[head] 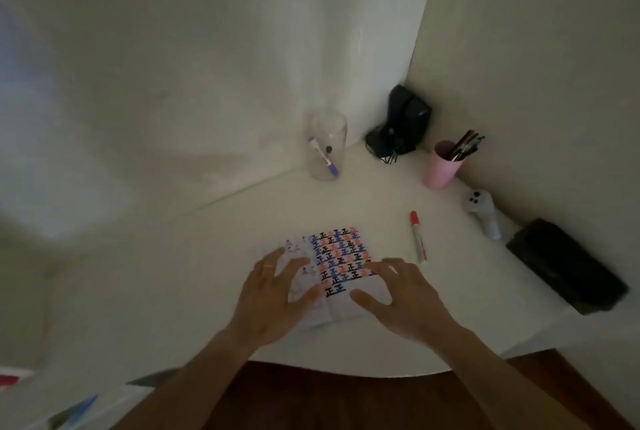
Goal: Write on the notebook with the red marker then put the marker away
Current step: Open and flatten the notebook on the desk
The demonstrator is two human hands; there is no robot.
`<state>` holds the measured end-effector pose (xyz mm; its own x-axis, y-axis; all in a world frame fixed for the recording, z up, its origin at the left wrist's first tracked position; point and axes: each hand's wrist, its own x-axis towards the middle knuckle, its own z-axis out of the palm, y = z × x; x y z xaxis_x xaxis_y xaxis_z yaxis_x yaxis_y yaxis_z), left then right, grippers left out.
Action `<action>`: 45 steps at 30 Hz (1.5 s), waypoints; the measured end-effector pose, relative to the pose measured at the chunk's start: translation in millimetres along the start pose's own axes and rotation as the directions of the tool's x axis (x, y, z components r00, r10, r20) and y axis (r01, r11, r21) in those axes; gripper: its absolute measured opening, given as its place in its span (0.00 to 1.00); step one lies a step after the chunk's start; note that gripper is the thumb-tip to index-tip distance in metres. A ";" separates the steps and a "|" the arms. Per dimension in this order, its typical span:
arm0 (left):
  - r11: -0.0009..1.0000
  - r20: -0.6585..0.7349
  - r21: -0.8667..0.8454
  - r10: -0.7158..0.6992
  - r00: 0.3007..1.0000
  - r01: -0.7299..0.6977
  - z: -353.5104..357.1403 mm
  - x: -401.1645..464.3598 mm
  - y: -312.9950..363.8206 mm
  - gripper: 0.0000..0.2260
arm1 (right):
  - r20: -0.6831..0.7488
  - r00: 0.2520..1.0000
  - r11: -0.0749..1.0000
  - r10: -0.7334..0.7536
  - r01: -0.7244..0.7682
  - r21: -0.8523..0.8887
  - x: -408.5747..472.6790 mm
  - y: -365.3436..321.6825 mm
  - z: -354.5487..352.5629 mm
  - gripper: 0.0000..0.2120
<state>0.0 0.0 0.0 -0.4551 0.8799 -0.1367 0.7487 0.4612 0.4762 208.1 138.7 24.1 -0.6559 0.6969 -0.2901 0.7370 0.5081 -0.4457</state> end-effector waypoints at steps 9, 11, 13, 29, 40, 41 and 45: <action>0.929 -0.124 0.279 0.286 0.950 -0.243 102.0 21.6 -62.5 0.30 | -0.234 0.950 0.964 -0.207 0.157 -0.212 52.1 72.5 125.5 0.36; 0.933 -0.155 0.264 0.290 0.944 -0.243 106.9 22.3 -65.9 0.30 | -0.286 0.935 0.962 -0.208 0.143 -0.231 54.2 75.6 135.8 0.35; 0.933 -0.193 0.270 0.295 0.936 -0.239 112.0 22.8 -67.4 0.30 | -0.336 0.919 0.964 -0.207 0.132 -0.232 54.5 75.0 138.9 0.35; 0.851 -0.364 0.515 0.324 0.873 -0.101 118.5 -31.2 -47.3 0.20 | -0.596 0.781 0.980 -0.185 0.102 -0.170 15.1 70.2 138.0 0.13; 0.836 -0.210 0.492 0.387 0.898 -0.246 84.0 -32.4 -42.4 0.16 | -0.640 0.738 0.970 -0.213 0.082 -0.228 26.3 74.3 144.0 0.12; 0.821 -0.216 0.508 0.415 0.884 -0.262 80.9 -16.7 -42.4 0.17 | -0.643 0.733 0.967 -0.222 0.083 -0.240 28.9 75.9 145.3 0.11; 0.817 -0.258 0.478 0.482 0.837 -0.323 75.7 54.0 -38.7 0.16 | -0.603 0.746 0.946 -0.282 0.112 -0.303 33.2 78.2 142.6 0.11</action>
<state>-17.0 38.3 -91.6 -0.1445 0.9295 0.3393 0.9889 0.1473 0.0177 220.7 129.4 -141.2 -0.5985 0.6823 0.4199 0.6734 0.7124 -0.1977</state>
